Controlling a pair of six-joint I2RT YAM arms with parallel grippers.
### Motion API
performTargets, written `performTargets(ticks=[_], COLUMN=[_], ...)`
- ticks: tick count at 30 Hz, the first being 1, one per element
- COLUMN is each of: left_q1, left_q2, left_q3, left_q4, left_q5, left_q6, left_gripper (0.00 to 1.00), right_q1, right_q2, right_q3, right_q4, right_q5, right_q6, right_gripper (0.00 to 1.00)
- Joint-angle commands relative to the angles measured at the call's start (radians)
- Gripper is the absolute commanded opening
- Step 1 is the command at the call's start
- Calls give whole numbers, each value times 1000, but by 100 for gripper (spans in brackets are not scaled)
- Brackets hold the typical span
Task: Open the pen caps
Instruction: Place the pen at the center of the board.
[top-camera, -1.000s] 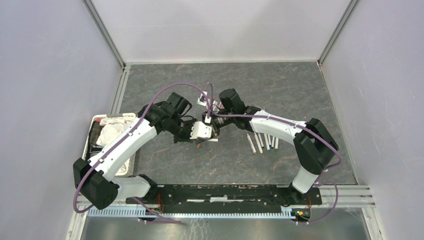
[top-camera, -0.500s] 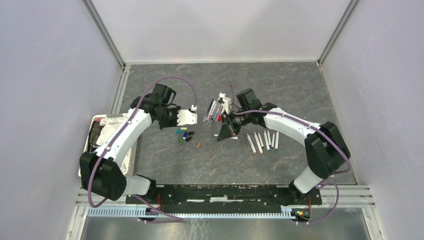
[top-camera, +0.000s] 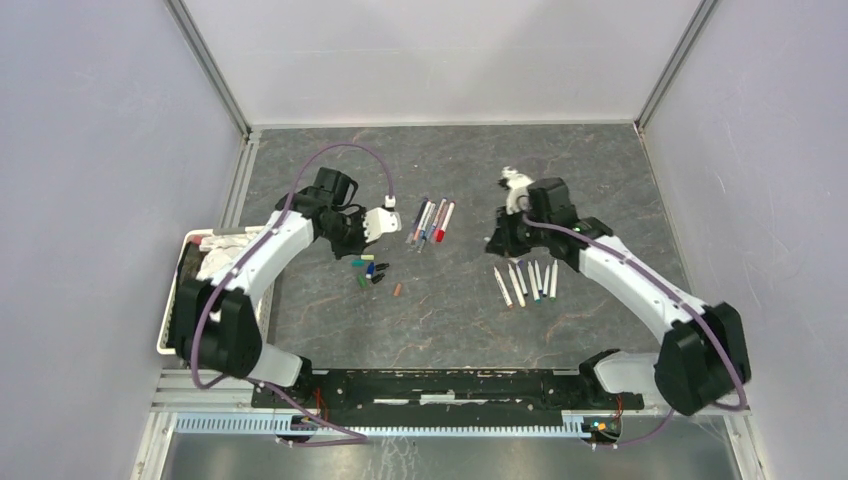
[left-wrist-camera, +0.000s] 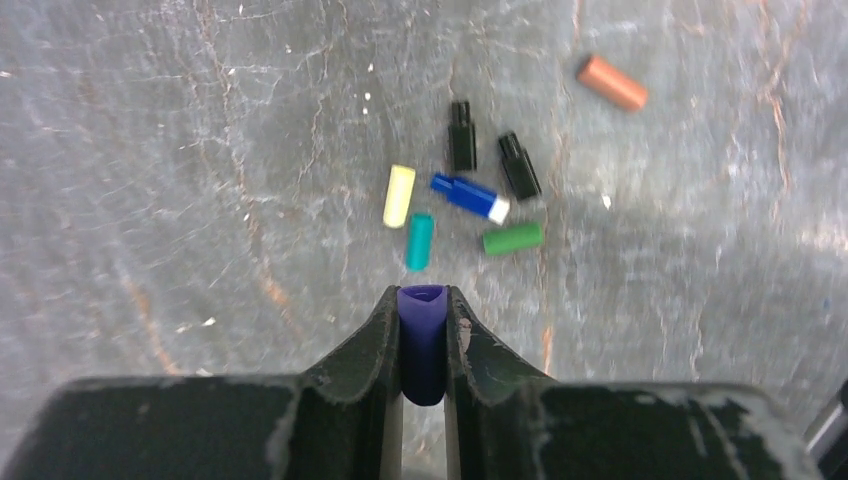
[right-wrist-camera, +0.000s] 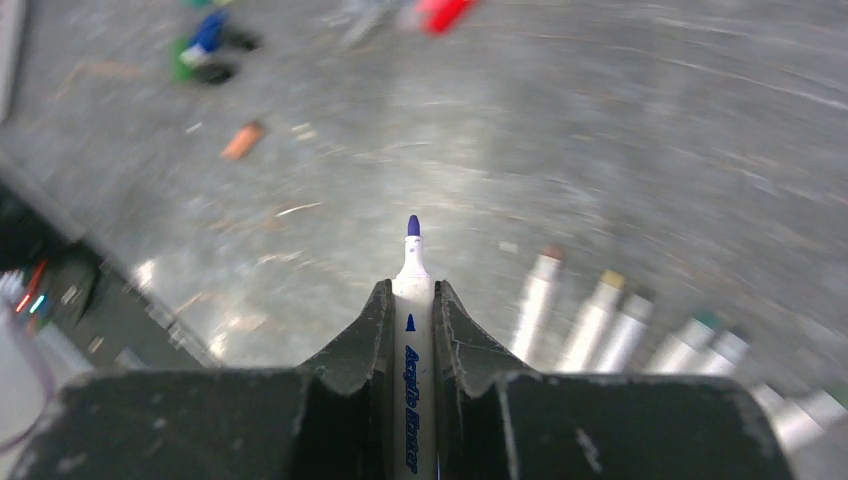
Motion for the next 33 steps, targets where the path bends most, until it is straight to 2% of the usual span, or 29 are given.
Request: performTargets(ticks=[1, 8, 11, 14, 16, 22, 33], left_q1=[-4, -4, -4, -4, -3, -5, -3], left_q2=[105, 274, 309, 334, 340, 346, 305], left_q3=[-5, 50, 34, 26, 20, 12, 33], left_q4=[212, 301, 334, 336, 335, 332, 253], left_q5=[86, 52, 30, 15, 8, 13, 72], left_q6=[-262, -383, -388, -397, -398, -404, -402], left_gripper=[5, 5, 7, 13, 18, 23, 37], right_q1=[-116, -319, -340, -349, -355, -367, -370], right_q2=[-123, -225, -227, -217, -185, -75, 10], right_q3=[-112, -296, -361, -420, -429, -440, -448], right_q4=[42, 79, 131, 208, 234, 333, 395], right_q5=[368, 573, 672, 710, 717, 730, 588], right_q6=[129, 184, 181, 180, 178, 158, 122], right_gripper=[0, 1, 5, 12, 14, 17, 32])
